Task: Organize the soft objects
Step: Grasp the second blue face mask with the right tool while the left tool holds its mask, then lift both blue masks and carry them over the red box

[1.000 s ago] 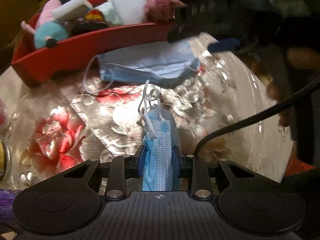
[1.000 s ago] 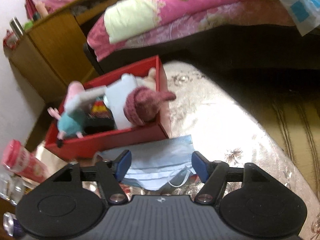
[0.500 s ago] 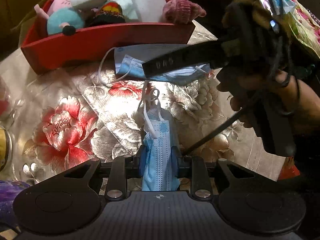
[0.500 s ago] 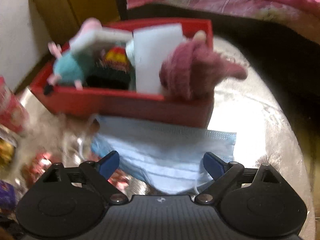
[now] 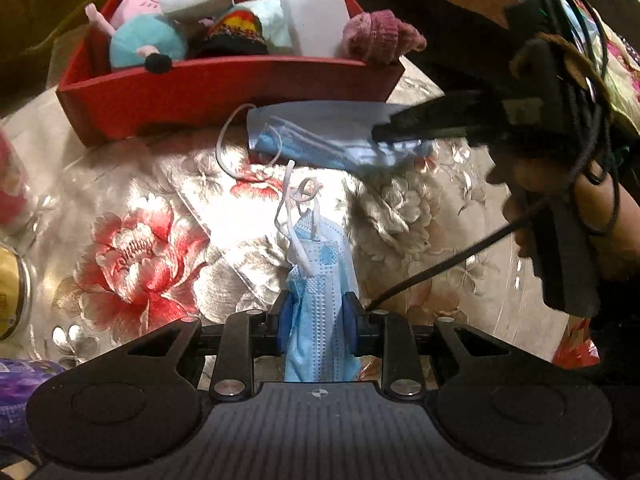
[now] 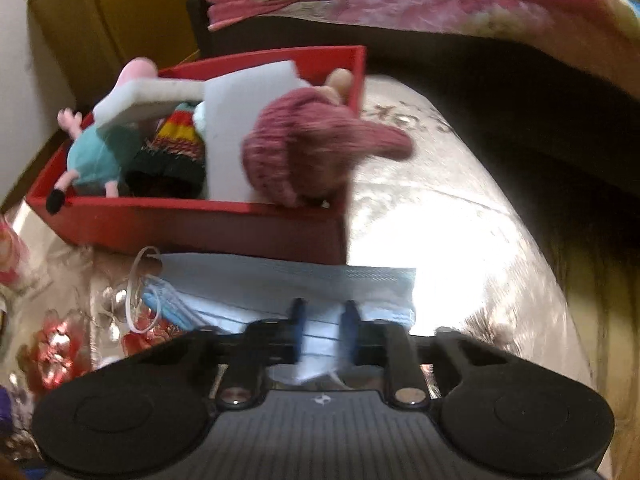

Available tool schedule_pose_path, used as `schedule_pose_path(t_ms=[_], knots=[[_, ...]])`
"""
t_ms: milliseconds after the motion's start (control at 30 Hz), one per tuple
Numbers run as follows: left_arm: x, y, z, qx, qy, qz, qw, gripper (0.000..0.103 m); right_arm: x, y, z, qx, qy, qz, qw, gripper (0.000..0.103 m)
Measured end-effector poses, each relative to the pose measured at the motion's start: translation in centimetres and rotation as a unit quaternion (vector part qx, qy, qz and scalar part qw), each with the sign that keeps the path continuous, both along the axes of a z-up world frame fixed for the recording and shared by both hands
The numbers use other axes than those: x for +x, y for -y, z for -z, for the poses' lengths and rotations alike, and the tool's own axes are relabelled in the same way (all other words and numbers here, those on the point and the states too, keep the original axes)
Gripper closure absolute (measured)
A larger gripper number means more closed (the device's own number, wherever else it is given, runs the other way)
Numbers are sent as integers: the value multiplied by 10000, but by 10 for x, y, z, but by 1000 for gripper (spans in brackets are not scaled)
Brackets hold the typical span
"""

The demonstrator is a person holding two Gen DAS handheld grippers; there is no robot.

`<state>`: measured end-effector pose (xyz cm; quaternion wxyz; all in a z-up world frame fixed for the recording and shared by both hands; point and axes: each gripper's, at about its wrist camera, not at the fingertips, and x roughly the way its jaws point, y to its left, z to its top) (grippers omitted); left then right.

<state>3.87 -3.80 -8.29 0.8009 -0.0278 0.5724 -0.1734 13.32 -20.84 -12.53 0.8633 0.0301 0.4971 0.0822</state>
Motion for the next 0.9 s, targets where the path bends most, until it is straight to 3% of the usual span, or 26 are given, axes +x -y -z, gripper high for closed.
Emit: schedule_pose_path(t_ms=[267, 400, 433, 500, 567, 667, 733, 833, 900], knots=[[1, -1, -3, -79, -34, 10, 10000, 76, -28, 24, -13, 807, -145, -63, 9966, 103], [0, -2, -4, -117, -42, 27, 9999, 75, -49, 24, -29, 869, 50, -520, 9948, 103], [-1, -1, -4, -118, -45, 46, 9999, 75, -52, 22, -33, 701, 122, -756, 9946, 102], [-1, 1, -2, -121, -87, 87, 9999, 75, -57, 14, -41, 54, 488, -1100, 9927, 60], [-1, 3, 0, -141, -144, 131, 9997, 75, -56, -4, -41, -800, 846, -1688, 9788, 36], [-1, 7, 3, -196, -267, 219, 9992, 74, -56, -28, -25, -1789, 1015, -2896, 9348, 34], [-1, 9, 6, -225, -342, 276, 9988, 73, -47, -33, -14, -2049, 933, -3319, 9161, 34], [-2, 12, 12, -245, -455, 361, 9980, 73, -19, -34, -1, -2099, 708, -3310, 9173, 34], [-1, 13, 15, -270, -539, 394, 9974, 73, 0, -28, 1, -1721, 492, -3232, 9293, 30]])
